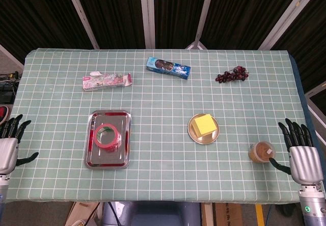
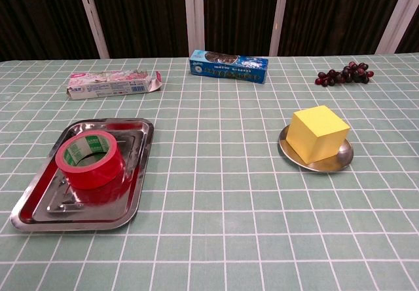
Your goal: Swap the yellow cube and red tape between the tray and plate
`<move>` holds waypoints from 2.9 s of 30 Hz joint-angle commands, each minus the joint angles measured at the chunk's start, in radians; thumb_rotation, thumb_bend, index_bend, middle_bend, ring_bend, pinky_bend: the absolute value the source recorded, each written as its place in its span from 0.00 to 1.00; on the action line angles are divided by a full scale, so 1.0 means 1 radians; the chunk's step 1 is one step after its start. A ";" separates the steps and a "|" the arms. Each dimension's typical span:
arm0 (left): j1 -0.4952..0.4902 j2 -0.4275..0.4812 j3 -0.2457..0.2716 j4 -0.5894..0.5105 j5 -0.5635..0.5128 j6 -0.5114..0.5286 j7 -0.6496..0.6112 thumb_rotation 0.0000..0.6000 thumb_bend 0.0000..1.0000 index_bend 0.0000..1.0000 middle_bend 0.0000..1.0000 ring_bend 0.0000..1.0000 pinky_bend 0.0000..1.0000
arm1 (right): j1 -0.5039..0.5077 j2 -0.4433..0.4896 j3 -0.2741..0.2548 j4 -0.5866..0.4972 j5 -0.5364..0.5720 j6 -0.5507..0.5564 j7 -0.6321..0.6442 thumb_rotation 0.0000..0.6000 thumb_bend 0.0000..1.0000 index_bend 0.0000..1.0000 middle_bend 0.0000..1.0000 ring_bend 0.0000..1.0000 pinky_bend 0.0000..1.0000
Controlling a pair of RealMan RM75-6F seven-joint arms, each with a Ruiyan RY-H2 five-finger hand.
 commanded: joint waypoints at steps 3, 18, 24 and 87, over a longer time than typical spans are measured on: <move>0.003 0.030 0.005 -0.022 0.014 -0.006 -0.069 1.00 0.00 0.16 0.00 0.00 0.04 | 0.008 0.001 -0.013 -0.004 -0.013 -0.019 -0.018 1.00 0.08 0.08 0.00 0.00 0.00; 0.027 -0.001 -0.018 0.020 0.049 0.098 -0.040 1.00 0.00 0.16 0.00 0.00 0.04 | -0.002 0.036 -0.028 -0.091 0.026 -0.053 0.019 1.00 0.08 0.08 0.00 0.00 0.00; 0.035 -0.007 -0.010 0.015 0.088 0.131 -0.034 1.00 0.00 0.16 0.00 0.00 0.03 | 0.036 0.019 -0.030 -0.069 0.009 -0.110 0.049 1.00 0.07 0.08 0.00 0.00 0.00; 0.042 -0.045 -0.060 0.047 0.004 0.127 0.023 1.00 0.00 0.16 0.00 0.00 0.04 | 0.667 -0.324 0.080 0.236 0.504 -0.739 -0.260 1.00 0.23 0.38 0.33 0.32 0.13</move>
